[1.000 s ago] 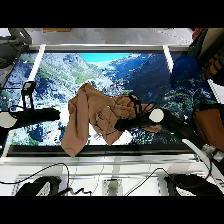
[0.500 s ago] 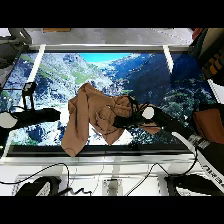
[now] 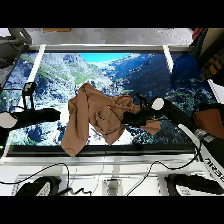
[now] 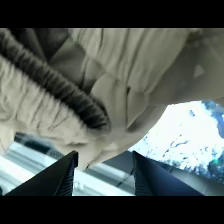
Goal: Fold the clothes and pants, and hang the long-sleeved shirts on hangers.
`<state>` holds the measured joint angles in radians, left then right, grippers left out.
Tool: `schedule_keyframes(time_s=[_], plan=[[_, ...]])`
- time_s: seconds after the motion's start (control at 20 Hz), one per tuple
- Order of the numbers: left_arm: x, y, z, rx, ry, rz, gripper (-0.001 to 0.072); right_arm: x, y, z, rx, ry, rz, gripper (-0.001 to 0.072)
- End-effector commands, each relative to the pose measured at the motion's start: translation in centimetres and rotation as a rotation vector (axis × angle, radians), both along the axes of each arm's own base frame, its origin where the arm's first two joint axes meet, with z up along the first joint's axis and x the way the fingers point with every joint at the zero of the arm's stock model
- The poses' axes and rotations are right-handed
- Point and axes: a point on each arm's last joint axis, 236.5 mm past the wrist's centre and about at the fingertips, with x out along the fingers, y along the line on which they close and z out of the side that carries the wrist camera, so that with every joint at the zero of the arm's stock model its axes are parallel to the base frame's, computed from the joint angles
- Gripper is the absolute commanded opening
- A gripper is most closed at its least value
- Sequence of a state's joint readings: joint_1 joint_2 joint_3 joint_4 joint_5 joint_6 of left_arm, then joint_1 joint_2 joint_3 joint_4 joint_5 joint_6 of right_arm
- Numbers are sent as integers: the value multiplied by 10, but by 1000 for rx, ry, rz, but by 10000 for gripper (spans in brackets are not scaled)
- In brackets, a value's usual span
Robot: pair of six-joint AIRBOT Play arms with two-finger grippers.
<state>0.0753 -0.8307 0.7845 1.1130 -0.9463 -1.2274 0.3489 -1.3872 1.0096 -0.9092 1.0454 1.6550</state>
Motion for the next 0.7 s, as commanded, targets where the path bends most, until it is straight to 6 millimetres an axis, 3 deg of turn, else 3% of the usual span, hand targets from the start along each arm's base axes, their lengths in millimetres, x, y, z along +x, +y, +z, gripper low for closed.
schedule_keyframes(time_s=[0.0,0.25,0.35,0.65], plan=[[0,0,0,0,-1,1,24,-7,11,-5,15,18,38,414],[0,0,0,0,0,1,23,-12,33,-12,84,37,71,410],[0,0,0,0,0,1,23,-5,36,-11,96,19,51,379],[0,0,0,0,0,1,23,-10,42,0,130,35,81,384]])
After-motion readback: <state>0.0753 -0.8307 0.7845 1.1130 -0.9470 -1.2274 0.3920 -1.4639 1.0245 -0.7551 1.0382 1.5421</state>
